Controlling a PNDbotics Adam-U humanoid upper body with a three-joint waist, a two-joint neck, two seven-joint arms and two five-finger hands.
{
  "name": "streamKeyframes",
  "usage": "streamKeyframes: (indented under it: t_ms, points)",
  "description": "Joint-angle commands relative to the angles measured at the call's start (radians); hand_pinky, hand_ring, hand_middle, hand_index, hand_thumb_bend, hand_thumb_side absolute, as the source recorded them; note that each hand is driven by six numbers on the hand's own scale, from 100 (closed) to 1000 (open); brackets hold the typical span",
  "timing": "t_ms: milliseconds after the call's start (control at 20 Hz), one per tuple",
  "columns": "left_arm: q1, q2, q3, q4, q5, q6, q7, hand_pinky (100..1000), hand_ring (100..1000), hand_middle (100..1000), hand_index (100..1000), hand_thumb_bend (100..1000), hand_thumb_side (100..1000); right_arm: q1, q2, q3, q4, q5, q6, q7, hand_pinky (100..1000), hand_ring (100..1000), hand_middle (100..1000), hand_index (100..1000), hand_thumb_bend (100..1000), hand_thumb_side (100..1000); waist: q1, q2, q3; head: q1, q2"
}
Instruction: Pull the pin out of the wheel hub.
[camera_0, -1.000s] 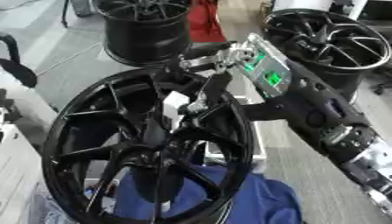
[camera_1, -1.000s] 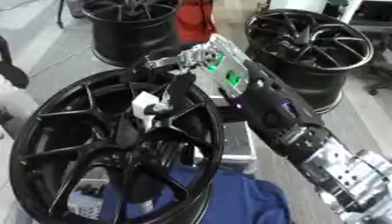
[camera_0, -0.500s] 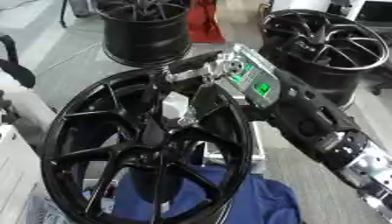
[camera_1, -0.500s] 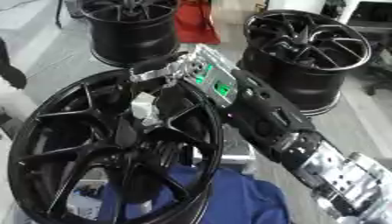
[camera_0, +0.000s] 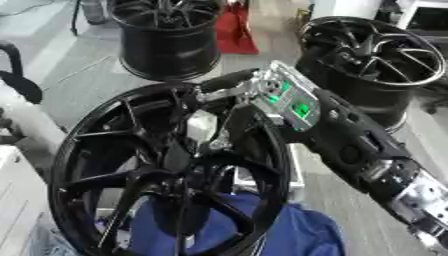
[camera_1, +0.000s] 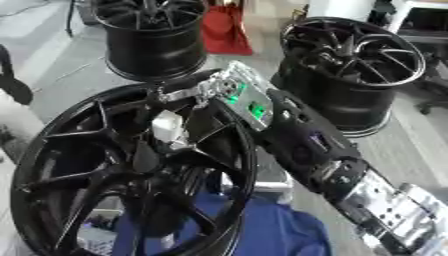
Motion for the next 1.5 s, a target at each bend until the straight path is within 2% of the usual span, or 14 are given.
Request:
streamKeyframes:
  t_ms: [50,650,1000,1050,1200,1300,1450,1500]
  points:
    - [-0.011,0.012,0.002,-0.012,-0.005,0.000,0.000,606,704,684,773,311,644,-0.023,-0.022,-0.018,-0.001,0.015,-0.146,0.135,803,861,804,864,315,328,0.006,-0.010,-0.002,-0.001,-0.013]
    - [-0.009,0.010,0.004,-0.012,-0.005,0.000,0.001,606,704,683,773,311,644,-0.018,-0.025,-0.031,0.003,-0.003,-0.143,0.135,679,733,694,763,286,310,0.011,-0.010,-0.008,0.000,-0.018]
    - [-0.010,0.009,0.003,-0.011,-0.005,0.000,0.000,607,704,683,773,311,645,-0.026,-0.020,-0.048,-0.012,-0.033,-0.122,0.135,601,660,625,708,184,273,0.011,-0.009,-0.007,-0.003,-0.021]
    - [-0.009,0.009,0.003,-0.011,-0.005,0.000,0.000,607,704,683,773,311,645,-0.027,-0.021,-0.049,-0.016,-0.035,-0.121,0.135,609,670,634,722,202,279,0.011,-0.009,-0.007,-0.003,-0.022]
    - [-0.009,0.009,0.004,-0.011,-0.005,0.000,0.000,607,704,682,773,312,645,-0.027,-0.023,-0.046,-0.025,-0.041,-0.121,0.135,692,764,758,837,306,303,0.011,-0.009,-0.007,-0.003,-0.022]
    - [-0.009,0.010,0.004,-0.012,-0.005,0.000,0.001,607,704,682,773,311,645,-0.025,-0.027,-0.033,-0.029,-0.040,-0.128,0.135,744,817,808,895,315,299,0.010,-0.009,-0.007,-0.003,-0.023]
    - [-0.009,0.009,0.004,-0.012,-0.005,0.000,0.000,607,705,682,773,311,645,-0.019,-0.035,-0.011,-0.032,-0.035,-0.149,0.135,787,865,867,942,316,212,0.009,-0.008,-0.008,-0.003,-0.024]
    - [-0.009,0.010,0.004,-0.012,-0.005,0.000,0.000,607,704,682,773,311,645,-0.017,-0.039,-0.005,-0.031,-0.035,-0.157,0.135,790,866,868,945,284,130,0.009,-0.008,-0.008,-0.003,-0.024]
